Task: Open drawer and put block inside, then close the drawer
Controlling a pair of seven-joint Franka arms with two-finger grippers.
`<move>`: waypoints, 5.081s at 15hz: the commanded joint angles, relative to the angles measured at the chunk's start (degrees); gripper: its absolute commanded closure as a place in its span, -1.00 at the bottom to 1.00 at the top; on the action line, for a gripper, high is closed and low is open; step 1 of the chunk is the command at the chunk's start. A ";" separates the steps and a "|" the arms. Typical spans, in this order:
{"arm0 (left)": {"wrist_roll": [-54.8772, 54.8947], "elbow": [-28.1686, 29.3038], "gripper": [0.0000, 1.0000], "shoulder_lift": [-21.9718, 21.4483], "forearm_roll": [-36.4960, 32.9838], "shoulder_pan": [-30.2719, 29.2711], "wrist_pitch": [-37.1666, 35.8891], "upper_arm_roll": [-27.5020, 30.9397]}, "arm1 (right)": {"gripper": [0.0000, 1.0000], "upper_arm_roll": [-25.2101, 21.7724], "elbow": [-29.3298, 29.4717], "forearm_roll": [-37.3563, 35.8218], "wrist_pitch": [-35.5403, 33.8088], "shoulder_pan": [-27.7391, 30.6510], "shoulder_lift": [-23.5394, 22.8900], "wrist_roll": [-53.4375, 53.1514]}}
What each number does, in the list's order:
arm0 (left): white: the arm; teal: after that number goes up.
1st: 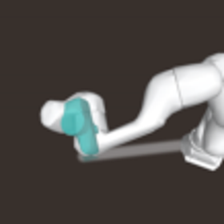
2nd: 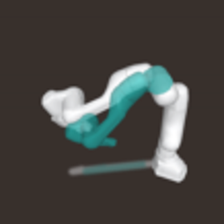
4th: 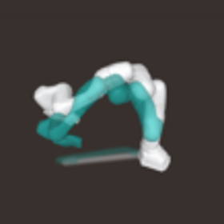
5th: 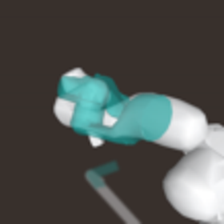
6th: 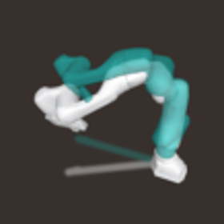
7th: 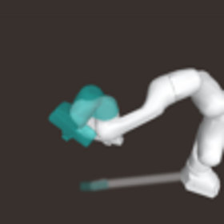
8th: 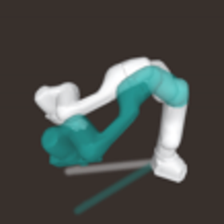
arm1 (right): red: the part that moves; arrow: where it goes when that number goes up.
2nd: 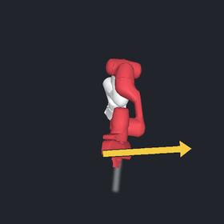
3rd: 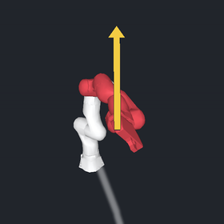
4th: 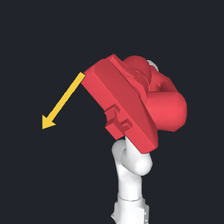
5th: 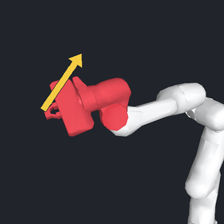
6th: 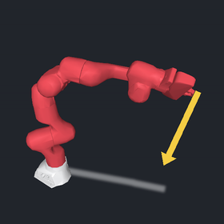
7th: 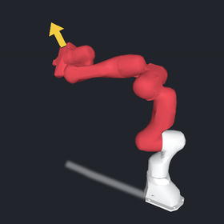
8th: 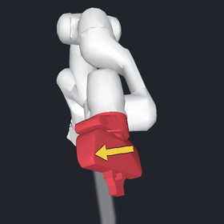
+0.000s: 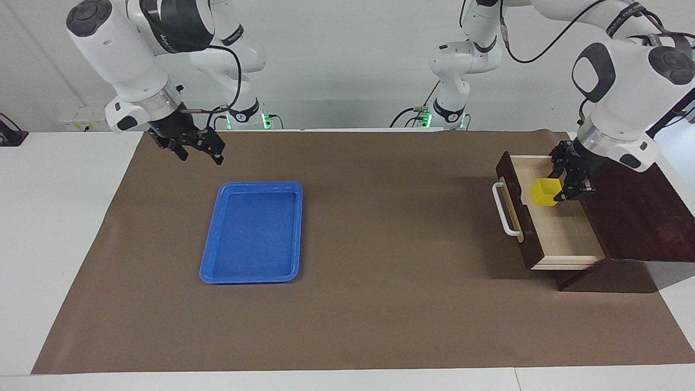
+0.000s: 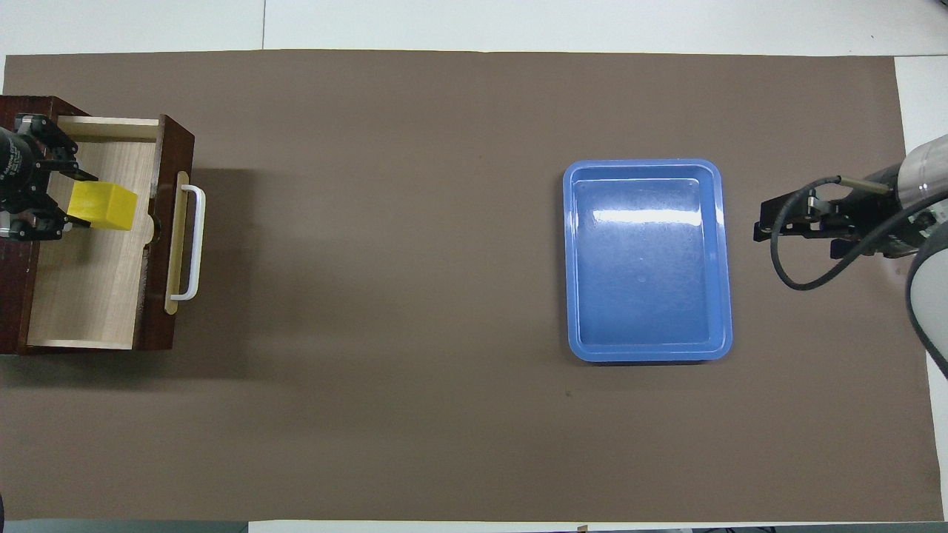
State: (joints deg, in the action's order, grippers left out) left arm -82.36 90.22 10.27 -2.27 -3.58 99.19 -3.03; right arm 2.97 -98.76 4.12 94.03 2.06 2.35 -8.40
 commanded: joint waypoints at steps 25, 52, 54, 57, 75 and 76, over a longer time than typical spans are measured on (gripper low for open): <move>4.49 10.26 -1.00 -2.28 0.34 -1.35 6.12 -0.75 | -1.00 1.43 0.76 -6.05 -5.26 4.01 1.61 9.72; -16.43 24.04 -1.00 -7.46 -29.45 12.55 9.61 -0.75 | -1.00 1.25 1.90 -5.96 -6.14 4.01 1.52 9.81; -14.95 23.95 -1.00 -7.11 -29.45 10.62 11.10 -0.75 | -1.00 1.25 1.90 -5.96 -6.14 4.01 1.52 9.81; -11.87 23.86 -1.00 -6.93 -29.54 7.02 12.86 -0.75 | -1.00 1.25 1.90 -5.96 -6.14 4.01 1.52 9.81; -4.40 17.11 -1.00 -7.19 -20.33 4.80 7.87 -1.19 | -1.00 1.25 1.90 -6.05 -6.14 4.01 1.52 9.81; -2.65 16.58 -1.00 -7.81 -18.05 4.89 7.16 -1.36 | -1.00 1.25 1.90 -5.96 -6.14 4.01 1.52 9.81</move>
State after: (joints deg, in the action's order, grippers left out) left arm -87.62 108.52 3.92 -24.06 -0.05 109.58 -4.50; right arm 3.57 -96.13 -0.80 88.17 5.47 2.96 2.21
